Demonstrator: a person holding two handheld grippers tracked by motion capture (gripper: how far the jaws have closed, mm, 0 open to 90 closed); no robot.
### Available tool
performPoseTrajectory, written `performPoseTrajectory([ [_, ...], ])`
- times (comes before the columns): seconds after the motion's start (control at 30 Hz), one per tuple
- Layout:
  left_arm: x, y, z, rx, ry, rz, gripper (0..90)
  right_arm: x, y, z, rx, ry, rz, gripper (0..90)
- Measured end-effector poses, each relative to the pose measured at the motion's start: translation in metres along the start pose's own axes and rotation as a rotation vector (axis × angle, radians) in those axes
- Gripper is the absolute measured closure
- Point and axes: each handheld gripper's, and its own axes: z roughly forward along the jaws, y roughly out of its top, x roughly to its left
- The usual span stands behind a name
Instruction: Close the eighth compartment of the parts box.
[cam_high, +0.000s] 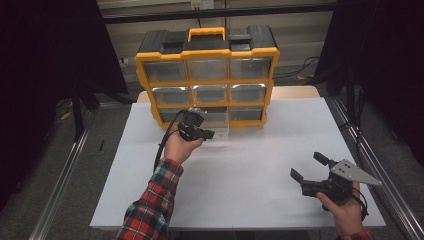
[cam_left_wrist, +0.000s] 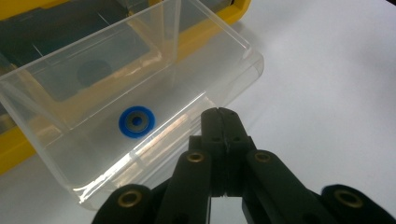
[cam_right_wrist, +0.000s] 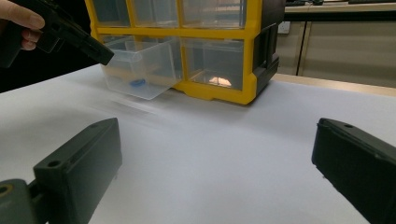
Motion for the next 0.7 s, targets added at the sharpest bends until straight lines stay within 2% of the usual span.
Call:
performPoseTrajectory([
  [0.07,0.0001,-0.0004,0.0011,-0.012,-0.009,-0.002,90.0,0.0000,0.0000,0.0002,-0.003,-0.001,0.002,0.9],
  [0.13,0.0000,0.0002,0.0003,0.004,-0.004,0.000,90.0,-0.0002,0.0000,0.0002,-0.003,-0.002,0.001,0.9],
  [0.27,0.0001,0.0009,0.0011,0.002,-0.003,0.000,90.0,0.0001,0.0000,0.0001,0.002,-0.003,0.003,0.9],
  [0.3,0.0013,0.0009,0.0016,-0.007,-0.024,-0.002,90.0,0.0003,-0.0002,0.0002,0.003,-0.004,0.001,0.9],
  [0.53,0.0018,0.0017,0.0024,-0.004,-0.019,0.006,90.0,-0.0001,-0.0003,-0.0001,0.000,-0.002,0.001,0.9],
  [0.7,0.0012,0.0015,0.0032,-0.018,-0.015,-0.007,90.0,0.0000,-0.0003,-0.0003,-0.001,-0.001,0.002,0.9],
])
